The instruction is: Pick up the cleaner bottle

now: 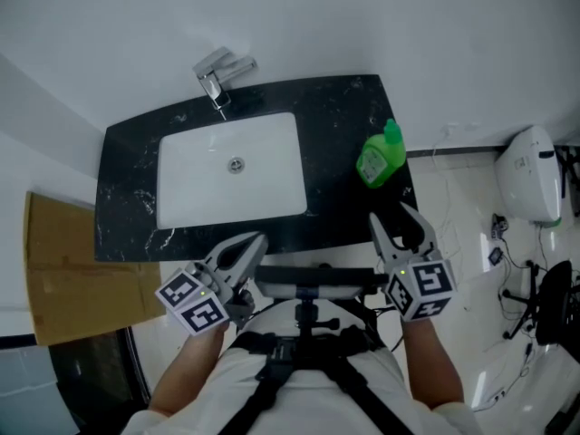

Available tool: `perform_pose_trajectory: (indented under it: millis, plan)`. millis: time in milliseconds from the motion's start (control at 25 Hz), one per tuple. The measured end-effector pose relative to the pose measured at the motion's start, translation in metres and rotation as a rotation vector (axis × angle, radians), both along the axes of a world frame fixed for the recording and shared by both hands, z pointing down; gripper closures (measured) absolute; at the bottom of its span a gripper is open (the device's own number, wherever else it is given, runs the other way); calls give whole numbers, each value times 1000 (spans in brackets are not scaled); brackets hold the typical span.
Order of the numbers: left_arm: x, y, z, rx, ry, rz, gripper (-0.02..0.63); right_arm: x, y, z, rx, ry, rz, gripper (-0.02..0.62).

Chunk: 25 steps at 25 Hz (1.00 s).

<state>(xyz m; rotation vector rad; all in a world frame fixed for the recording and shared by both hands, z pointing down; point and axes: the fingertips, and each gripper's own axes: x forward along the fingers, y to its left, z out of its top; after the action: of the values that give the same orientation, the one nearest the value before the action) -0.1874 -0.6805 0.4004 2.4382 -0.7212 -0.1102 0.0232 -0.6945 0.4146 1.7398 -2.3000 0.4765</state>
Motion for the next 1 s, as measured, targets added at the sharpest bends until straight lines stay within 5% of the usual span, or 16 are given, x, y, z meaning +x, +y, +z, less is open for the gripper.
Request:
perform_pose_trajectory:
  millis: [1000]
  plan:
    - [0,-24,-3,4,-11,5,606,13,-33,-17,26,43,28,350]
